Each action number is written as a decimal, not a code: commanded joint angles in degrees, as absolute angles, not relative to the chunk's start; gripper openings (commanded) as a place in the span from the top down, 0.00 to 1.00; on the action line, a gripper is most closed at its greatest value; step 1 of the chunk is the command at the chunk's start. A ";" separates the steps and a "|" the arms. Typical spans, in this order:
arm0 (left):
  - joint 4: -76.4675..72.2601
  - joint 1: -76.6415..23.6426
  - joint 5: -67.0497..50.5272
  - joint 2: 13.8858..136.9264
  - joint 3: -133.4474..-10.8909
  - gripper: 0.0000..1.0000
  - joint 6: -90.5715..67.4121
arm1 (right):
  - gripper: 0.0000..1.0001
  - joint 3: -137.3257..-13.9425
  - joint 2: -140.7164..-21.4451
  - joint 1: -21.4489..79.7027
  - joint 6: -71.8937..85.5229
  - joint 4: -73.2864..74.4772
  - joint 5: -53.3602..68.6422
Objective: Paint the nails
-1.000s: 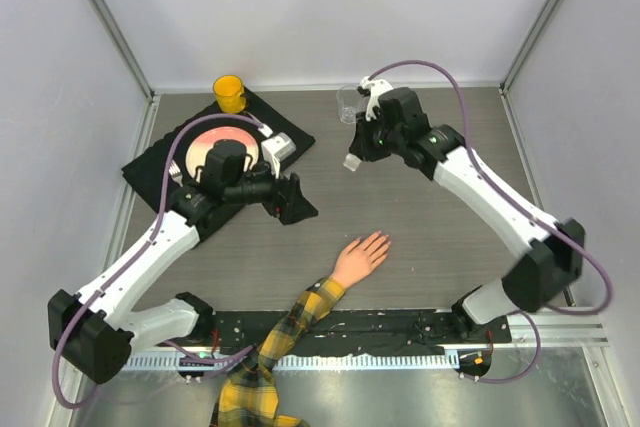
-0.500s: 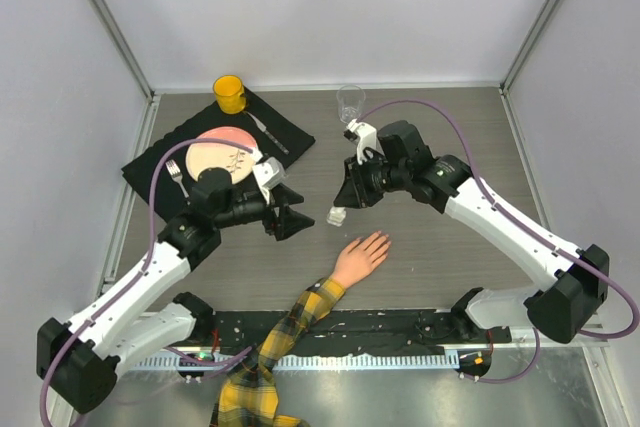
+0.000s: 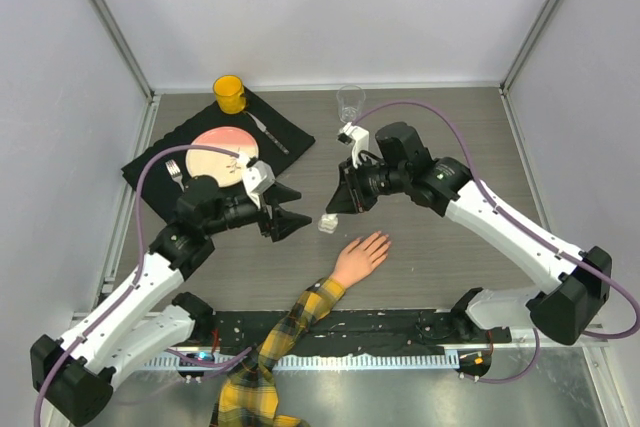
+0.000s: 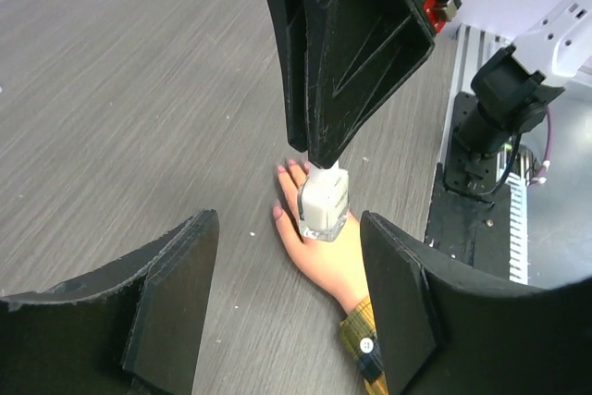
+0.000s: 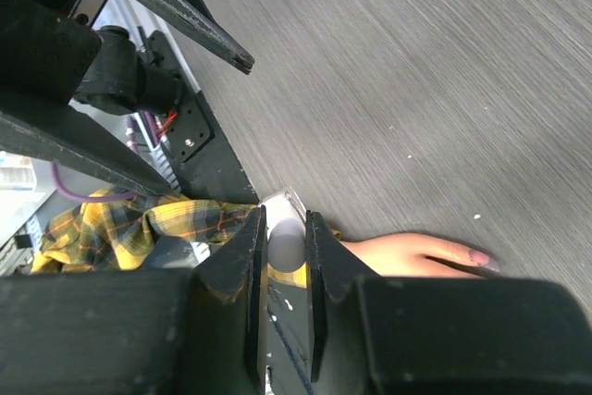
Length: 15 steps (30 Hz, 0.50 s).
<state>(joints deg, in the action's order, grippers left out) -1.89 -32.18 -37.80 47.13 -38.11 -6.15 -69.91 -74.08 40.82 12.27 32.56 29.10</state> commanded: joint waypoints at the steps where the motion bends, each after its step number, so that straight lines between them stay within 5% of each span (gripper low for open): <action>1: -7.12 -32.08 -40.07 45.26 -37.36 0.34 -7.56 | 0.99 -73.04 -70.84 41.04 13.18 29.62 33.13; 15: -10.55 -31.99 -53.26 52.20 -38.41 0.29 -13.18 | 0.99 -70.40 -67.50 41.04 17.75 21.72 36.03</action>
